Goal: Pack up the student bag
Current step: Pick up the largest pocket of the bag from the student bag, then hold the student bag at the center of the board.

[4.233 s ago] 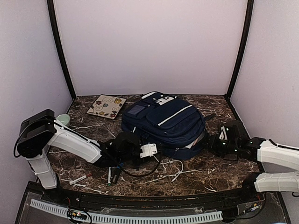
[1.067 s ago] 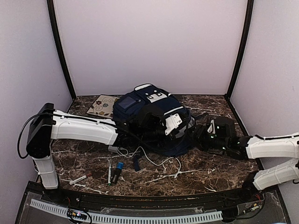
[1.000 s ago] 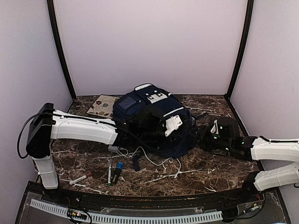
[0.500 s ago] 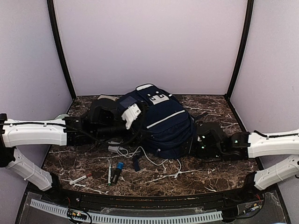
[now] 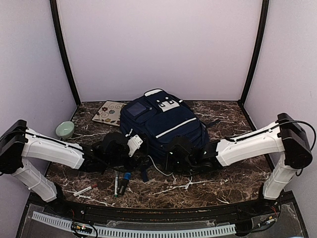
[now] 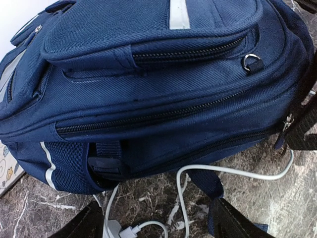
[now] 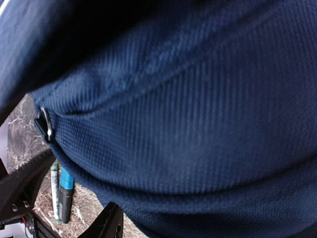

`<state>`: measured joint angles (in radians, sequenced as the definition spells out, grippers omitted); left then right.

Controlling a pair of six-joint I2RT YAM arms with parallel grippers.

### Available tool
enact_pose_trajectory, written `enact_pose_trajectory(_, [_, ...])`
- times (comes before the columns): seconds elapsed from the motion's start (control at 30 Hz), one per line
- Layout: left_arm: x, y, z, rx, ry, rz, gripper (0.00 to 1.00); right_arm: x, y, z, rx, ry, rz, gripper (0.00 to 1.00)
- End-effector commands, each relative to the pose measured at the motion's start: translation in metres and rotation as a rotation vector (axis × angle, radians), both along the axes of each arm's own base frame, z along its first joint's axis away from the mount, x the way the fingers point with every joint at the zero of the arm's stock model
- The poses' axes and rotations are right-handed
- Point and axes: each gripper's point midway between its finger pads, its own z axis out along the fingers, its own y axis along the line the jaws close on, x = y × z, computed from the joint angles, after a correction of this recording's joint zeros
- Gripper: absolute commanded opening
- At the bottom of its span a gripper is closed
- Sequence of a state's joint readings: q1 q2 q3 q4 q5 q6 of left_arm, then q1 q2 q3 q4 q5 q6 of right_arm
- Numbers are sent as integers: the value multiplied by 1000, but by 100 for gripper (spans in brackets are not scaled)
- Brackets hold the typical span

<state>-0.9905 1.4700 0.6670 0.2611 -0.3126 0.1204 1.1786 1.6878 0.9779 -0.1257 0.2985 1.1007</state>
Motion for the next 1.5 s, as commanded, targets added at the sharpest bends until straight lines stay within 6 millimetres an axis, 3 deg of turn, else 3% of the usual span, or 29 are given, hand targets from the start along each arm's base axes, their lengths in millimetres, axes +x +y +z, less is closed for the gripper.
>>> enact_pose_trajectory(0.0, [12, -3, 7, -46, -41, 42, 78, -5, 7, 13, 3, -34, -39, 43])
enact_pose_trajectory(0.13, [16, -1, 5, -52, -37, 48, 78, -10, 4, 6, -3, -13, -80, 43])
enact_pose_trajectory(0.27, [23, 6, 6, -82, -11, 84, 81, -19, 0, 13, -28, -37, -105, 43])
enact_pose_trajectory(0.37, [28, 5, 7, -126, 26, 90, 86, -22, 5, 0, -20, -10, -95, 45])
enact_pose_trajectory(0.47, [31, -3, -1, -114, 58, 66, 88, -11, 17, -6, 18, -3, -71, 47])
enact_pose_trajectory(0.57, [39, 1, -9, -74, 66, 113, 88, 6, 16, -4, 14, -37, -97, 46])
enact_pose_trajectory(0.8, [49, -3, -7, -94, 50, 130, 88, 18, 17, -9, -7, -59, -95, 42])
enact_pose_trajectory(1.03, [53, -1, -26, -65, 60, 149, 84, 27, 12, -10, 6, -67, -92, 20])
enact_pose_trajectory(1.23, [60, 1, -28, -73, 44, 170, 81, 27, 8, -9, -3, -71, -80, 0])
enact_pose_trajectory(1.47, [66, -7, -22, -81, 11, 131, 83, 14, 6, -4, 13, -49, 0, 0])
